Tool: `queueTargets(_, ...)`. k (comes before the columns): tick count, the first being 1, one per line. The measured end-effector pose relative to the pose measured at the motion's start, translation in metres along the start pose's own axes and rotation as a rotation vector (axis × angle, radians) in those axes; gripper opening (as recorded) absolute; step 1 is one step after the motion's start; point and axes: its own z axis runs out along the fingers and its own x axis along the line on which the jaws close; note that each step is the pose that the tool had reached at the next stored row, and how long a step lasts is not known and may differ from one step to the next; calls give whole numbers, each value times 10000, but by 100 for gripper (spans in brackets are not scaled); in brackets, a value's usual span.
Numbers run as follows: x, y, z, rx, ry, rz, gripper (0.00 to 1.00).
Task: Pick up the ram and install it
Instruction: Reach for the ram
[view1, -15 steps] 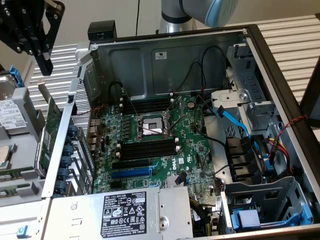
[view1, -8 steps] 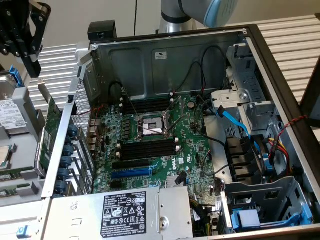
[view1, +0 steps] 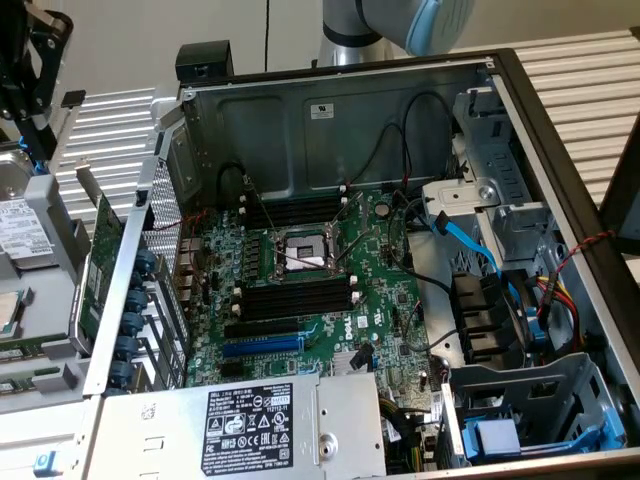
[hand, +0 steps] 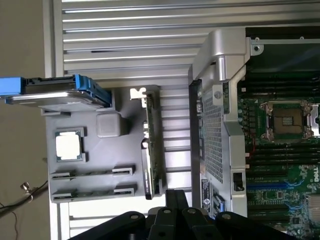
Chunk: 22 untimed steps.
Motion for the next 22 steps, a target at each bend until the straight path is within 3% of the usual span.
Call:
queueTargets(6,154,-14,1,11,160,8,11)
queueTargets(12,338,-28,5,14,197,9,11)
queueTargets(22,499,-42,9,23,321,16,11)
